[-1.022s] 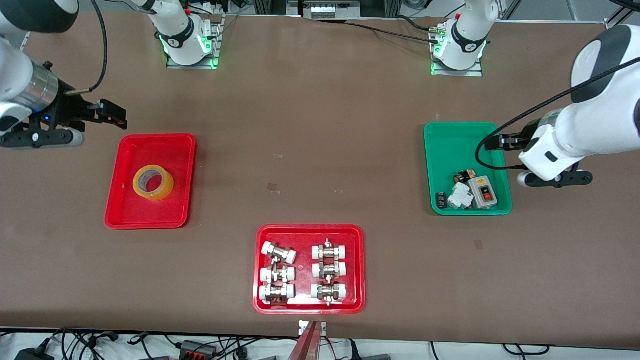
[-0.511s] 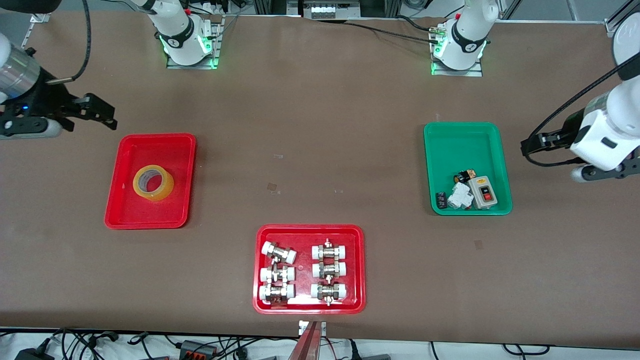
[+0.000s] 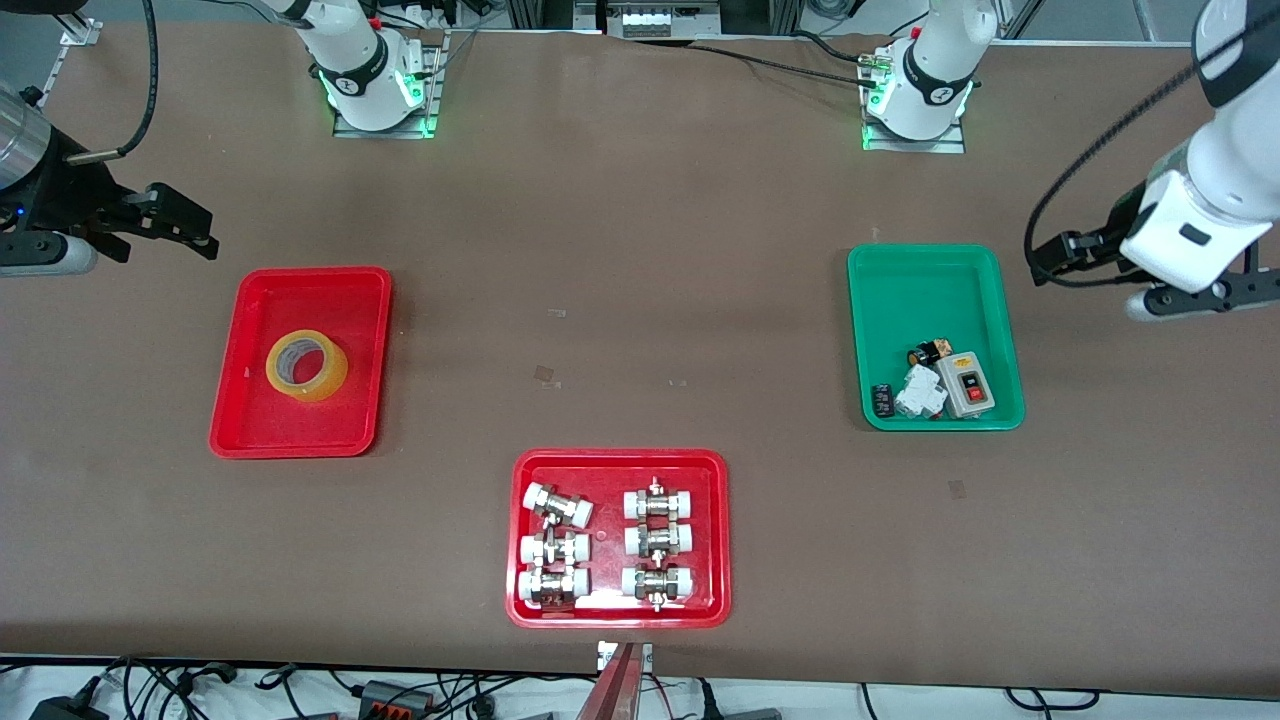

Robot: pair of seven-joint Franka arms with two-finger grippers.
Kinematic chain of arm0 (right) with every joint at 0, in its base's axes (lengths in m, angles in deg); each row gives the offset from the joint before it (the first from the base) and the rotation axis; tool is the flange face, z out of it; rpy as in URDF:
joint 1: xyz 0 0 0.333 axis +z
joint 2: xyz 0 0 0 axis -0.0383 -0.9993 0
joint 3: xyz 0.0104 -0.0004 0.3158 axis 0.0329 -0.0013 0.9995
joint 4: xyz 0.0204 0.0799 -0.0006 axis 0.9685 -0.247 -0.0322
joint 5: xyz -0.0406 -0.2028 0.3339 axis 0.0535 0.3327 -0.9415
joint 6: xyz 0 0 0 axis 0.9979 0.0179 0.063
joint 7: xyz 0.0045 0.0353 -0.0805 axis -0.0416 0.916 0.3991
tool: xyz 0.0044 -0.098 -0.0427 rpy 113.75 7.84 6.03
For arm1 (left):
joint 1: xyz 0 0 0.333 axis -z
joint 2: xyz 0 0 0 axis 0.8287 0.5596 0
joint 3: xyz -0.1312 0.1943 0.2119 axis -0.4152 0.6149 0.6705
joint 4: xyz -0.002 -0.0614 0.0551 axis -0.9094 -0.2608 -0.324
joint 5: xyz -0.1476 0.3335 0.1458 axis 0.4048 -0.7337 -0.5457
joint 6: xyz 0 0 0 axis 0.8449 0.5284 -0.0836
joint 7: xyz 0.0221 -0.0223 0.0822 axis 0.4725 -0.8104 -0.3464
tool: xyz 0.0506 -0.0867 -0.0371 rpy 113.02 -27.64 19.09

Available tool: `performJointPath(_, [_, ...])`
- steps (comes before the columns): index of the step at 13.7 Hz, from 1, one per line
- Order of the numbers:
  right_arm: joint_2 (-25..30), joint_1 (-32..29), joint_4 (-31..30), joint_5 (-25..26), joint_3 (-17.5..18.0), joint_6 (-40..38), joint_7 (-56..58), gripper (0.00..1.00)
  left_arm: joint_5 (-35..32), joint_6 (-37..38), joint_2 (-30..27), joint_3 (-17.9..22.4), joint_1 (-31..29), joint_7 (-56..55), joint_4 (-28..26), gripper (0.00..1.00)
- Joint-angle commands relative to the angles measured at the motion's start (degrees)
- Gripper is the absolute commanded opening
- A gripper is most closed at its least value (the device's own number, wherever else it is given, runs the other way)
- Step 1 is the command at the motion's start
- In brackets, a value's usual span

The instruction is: Left arm passes tape to right arm into tray

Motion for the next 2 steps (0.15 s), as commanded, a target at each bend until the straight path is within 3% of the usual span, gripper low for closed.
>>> performJointPath(1, [-0.31,-1.11,1.31,-1.02,0.09,-2.13,-0.28,1.00,0.53,-2.60,-2.24,-0.97,-0.34,0.20,-2.23,1.00])
performJointPath(2, [-0.49,-1.11,1.39,-1.02,0.09,-1.87,-0.28,1.00,0.71,-4.35,-2.24,-0.97,-0.60,0.11,-2.32,1.00])
